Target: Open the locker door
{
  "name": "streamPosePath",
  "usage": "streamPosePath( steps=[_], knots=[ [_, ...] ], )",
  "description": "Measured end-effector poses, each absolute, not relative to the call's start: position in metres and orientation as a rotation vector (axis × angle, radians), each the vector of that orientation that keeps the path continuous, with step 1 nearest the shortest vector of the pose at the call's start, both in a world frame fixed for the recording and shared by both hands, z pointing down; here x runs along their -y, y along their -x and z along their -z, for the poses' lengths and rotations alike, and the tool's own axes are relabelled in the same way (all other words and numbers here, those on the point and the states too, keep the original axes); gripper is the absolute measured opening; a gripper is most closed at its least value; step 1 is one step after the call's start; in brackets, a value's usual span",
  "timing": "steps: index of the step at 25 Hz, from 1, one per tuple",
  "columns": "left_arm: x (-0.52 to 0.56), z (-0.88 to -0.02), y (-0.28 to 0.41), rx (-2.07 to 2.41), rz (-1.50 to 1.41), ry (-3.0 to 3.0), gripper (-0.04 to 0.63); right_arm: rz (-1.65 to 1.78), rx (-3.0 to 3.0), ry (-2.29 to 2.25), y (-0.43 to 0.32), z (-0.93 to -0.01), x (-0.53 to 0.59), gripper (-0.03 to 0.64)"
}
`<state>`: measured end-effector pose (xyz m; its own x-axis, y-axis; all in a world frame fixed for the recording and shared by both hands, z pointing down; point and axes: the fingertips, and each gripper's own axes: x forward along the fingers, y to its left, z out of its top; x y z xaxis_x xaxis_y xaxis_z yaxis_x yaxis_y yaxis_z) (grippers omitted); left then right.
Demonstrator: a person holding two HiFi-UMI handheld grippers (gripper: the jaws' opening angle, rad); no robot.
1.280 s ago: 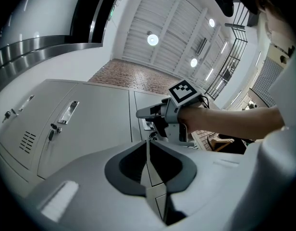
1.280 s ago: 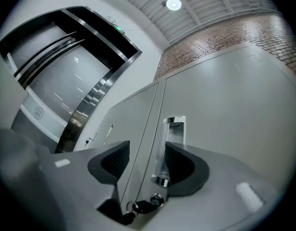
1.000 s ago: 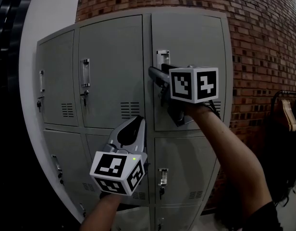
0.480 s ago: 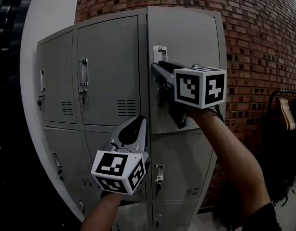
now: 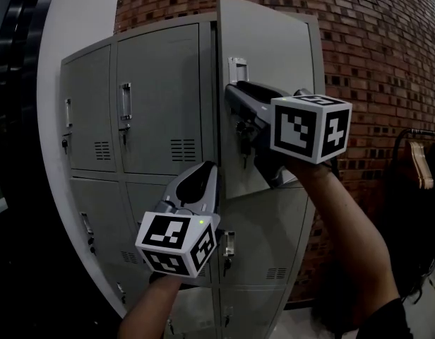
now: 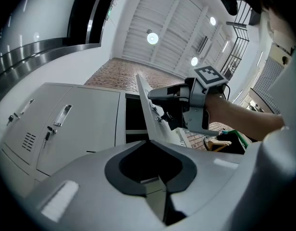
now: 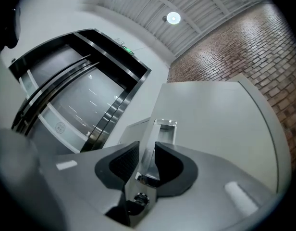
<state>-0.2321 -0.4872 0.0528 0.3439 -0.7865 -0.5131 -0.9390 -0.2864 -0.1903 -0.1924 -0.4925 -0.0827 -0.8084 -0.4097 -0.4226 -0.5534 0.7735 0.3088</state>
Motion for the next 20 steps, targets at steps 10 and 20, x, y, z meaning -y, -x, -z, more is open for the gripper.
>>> streamPosePath(
  steps=[10,20],
  knots=[
    [0.465,-0.058,0.202,-1.53,-0.423,2.151,0.001,-0.641,-2.596,0.692,0.155,0.081,0.453,0.077],
    [0.435,-0.057,0.16,-1.564,-0.448,2.138,-0.011,-0.637,-2.597,0.691,0.107,0.07,0.415,0.077]
  ],
)
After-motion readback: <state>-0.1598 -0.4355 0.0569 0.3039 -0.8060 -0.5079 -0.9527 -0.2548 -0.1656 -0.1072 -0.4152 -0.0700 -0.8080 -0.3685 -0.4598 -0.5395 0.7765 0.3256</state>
